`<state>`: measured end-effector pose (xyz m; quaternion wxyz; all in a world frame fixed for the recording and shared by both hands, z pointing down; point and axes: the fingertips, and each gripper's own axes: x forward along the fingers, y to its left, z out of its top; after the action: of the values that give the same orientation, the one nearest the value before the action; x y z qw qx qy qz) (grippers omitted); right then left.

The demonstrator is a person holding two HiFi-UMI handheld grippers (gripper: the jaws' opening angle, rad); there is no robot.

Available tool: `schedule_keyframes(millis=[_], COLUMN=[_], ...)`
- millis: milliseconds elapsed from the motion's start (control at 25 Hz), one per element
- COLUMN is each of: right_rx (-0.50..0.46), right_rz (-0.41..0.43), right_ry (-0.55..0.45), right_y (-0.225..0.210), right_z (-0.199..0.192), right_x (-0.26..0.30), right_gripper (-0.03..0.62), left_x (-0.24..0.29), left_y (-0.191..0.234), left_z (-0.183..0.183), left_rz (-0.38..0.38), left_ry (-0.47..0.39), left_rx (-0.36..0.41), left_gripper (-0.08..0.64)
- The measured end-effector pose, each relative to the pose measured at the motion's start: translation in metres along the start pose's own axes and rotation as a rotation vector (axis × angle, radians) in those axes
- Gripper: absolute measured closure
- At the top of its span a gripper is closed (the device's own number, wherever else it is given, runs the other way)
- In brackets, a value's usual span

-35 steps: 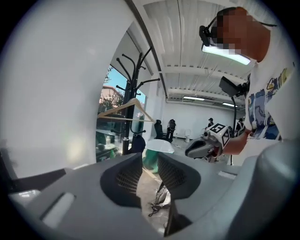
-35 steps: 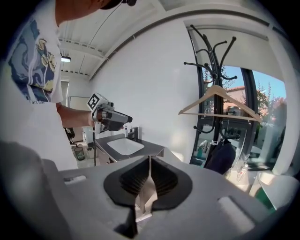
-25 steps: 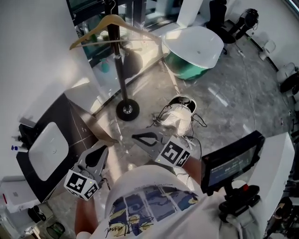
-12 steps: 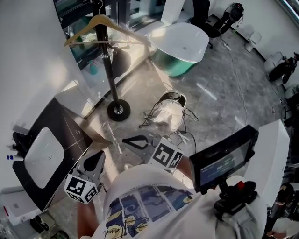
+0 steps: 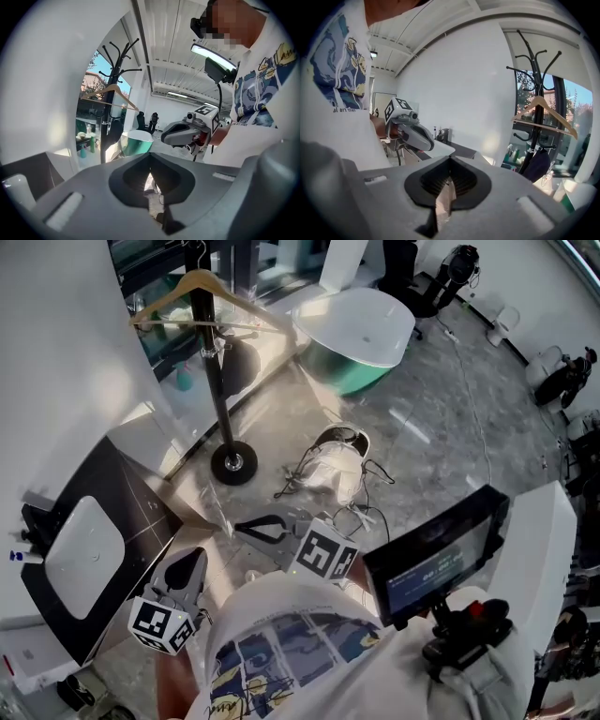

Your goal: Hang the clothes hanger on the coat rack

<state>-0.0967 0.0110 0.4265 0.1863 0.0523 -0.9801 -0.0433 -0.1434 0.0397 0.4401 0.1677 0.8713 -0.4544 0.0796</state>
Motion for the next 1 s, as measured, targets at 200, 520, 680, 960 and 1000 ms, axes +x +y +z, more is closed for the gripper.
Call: schedule_keyframes(millis=[200,520,680,960,1000], right_rx=[-0.010,-0.013,-0.014,-0.011,-0.012], right_rz=[0.006,0.014,0.017,0.009,0.007], right_ry=[-0.001,0.001,0.005,0.043,0.047], right_y=[0.004,0.005,0.006,0.000,-0.002], right_z=[-0.002,-0.003,-0.007,-0.006,-0.006], right_x=[0.005,0.007,0.013,0.012,0.012], right_gripper=[0.591,0.591,0.591,0.592,0.592], left_x=[-0.002,0.001,0.002,0.005,0.007], left_y=[0.003,0.003,0.006,0.011,0.011], left_z=[-0.008,-0.010,-0.010,-0.014,-0.012], left_rz=[0.006,0.005,0.007,0.004,0.006], left_ry=[-0.006,0.005,0.012,0.019,0.022], left_rx=[0.001,-0.002,-0.003,-0.008,-0.009], left_gripper=[0.558,0.558,0.558,0.558,0.558])
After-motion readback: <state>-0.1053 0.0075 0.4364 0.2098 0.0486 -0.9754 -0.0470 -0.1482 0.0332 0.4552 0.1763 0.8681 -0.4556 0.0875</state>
